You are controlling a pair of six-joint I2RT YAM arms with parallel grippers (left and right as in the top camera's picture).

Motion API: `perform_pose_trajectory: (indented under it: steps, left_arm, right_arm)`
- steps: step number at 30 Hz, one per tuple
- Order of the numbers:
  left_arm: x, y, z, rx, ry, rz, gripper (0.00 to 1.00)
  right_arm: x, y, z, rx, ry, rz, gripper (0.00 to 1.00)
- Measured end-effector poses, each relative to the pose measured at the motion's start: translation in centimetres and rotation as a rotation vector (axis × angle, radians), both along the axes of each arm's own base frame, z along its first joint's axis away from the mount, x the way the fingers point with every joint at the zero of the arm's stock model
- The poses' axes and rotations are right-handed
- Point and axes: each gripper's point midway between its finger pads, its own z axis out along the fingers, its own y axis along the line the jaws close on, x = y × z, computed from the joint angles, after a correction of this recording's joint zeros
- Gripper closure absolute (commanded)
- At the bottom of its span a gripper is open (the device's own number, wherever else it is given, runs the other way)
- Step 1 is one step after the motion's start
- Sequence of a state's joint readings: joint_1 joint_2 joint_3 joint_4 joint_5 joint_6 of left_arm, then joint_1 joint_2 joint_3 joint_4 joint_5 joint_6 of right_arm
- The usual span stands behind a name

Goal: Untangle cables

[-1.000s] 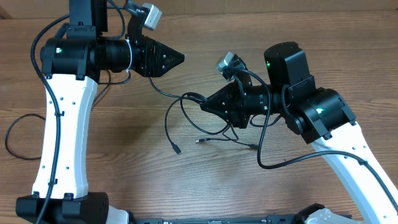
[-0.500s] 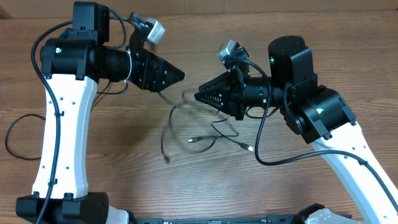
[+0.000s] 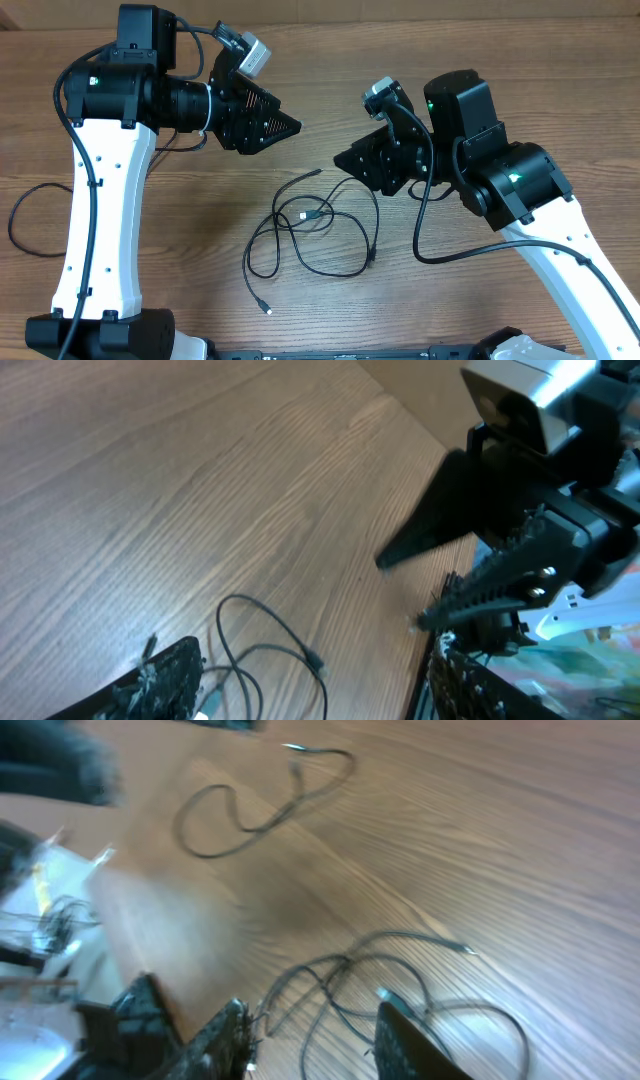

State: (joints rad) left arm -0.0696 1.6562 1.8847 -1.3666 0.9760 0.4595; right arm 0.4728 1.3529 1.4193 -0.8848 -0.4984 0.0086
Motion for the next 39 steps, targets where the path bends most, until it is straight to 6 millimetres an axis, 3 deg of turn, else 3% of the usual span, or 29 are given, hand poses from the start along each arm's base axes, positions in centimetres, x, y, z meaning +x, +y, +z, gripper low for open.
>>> perform_pose_trajectory:
  steps: [6, 10, 17, 23, 31, 33, 37, 39]
  left_arm:
    - [-0.6, 2.0, -2.9, 0.140, 0.223, 0.168, 0.36]
    - [-2.4, 3.6, -4.8, 0.239, 0.435, 0.303, 0.39]
    - [-4.7, 5.1, -8.0, 0.410, 0.628, 0.422, 0.45]
    - [-7.6, 4.7, -14.6, 0.631, 0.768, 0.449, 0.45]
    - [-13.3, 3.4, -24.2, 0.830, 0.873, 0.354, 0.46]
    - [-14.3, 3.3, -26.1, 0.853, 0.871, 0.340, 0.55]
    - [-14.7, 4.0, -29.0, 0.895, 0.835, 0.371, 0.57]
    - [-14.7, 4.6, -30.0, 0.919, 0.820, 0.411, 0.62]
  right_arm:
    - [1.0, -1.5, -1.0, -0.074, 0.007, -0.106, 0.45]
    - [2.6, -3.5, -1.7, -0.142, 0.003, -0.259, 0.42]
    - [4.5, -6.6, -2.2, -0.218, -0.009, -0.485, 0.40]
    - [4.9, -7.8, -2.3, -0.246, -0.014, -0.556, 0.37]
    - [5.2, -8.4, -2.3, -0.251, -0.014, -0.588, 0.29]
    - [5.4, -8.9, -2.4, -0.255, -0.009, -0.603, 0.28]
    - [5.3, -9.6, -2.7, -0.262, 0.012, -0.616, 0.28]
    - [5.0, -9.6, -3.0, -0.266, 0.028, -0.608, 0.28]
